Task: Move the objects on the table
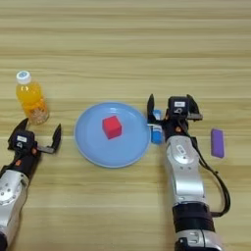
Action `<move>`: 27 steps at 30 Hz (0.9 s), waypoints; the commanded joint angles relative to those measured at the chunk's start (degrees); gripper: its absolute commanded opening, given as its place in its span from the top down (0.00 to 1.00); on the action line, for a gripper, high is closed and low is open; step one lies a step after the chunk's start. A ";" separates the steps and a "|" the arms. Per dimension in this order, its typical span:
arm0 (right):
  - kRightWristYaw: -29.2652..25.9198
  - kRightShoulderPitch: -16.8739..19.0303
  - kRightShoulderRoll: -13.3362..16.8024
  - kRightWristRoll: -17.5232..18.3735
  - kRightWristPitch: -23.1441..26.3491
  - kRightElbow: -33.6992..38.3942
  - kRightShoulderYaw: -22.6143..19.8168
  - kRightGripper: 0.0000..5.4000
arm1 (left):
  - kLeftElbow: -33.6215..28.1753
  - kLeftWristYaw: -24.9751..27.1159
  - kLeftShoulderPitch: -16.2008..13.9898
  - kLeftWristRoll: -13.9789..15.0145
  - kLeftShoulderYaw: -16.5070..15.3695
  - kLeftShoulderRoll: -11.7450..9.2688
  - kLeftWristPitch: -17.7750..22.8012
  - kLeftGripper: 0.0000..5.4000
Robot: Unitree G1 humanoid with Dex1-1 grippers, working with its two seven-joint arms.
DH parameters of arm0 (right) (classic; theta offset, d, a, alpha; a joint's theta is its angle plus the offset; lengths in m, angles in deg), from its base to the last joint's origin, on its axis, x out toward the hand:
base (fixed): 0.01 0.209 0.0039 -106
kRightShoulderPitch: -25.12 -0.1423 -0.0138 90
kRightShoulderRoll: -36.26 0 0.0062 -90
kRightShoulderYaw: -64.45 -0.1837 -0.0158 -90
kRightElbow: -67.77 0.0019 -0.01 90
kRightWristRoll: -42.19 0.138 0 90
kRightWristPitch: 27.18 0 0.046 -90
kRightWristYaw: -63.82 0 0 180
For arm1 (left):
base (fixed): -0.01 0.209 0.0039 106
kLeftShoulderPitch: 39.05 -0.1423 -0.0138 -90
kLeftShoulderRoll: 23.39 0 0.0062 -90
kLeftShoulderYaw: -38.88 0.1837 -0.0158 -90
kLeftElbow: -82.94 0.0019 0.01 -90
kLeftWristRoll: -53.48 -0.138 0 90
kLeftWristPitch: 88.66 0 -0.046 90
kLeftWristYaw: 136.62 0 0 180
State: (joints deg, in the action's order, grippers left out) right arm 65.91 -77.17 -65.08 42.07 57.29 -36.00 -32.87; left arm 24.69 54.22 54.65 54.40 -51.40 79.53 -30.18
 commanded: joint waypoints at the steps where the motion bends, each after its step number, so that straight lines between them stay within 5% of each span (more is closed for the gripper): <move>1: 0.33 -1.05 -0.06 0.43 -0.39 -0.75 -0.20 0.01 | -3.91 2.98 -2.14 1.28 1.10 -0.91 2.89 0.00; 17: 1.40 -2.13 0.89 0.74 -0.90 -3.17 -1.90 0.01 | -12.50 8.06 -6.75 1.84 4.37 -2.48 7.17 0.00; 27: 1.53 -2.23 0.68 0.61 -0.67 -3.39 -1.60 0.01 | -21.30 15.87 -9.10 6.22 6.90 -4.44 13.08 0.00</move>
State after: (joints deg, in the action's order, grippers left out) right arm 67.17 -78.14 -64.30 42.34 57.00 -38.88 -34.49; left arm 5.98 68.79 46.26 59.10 -45.03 75.96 -19.13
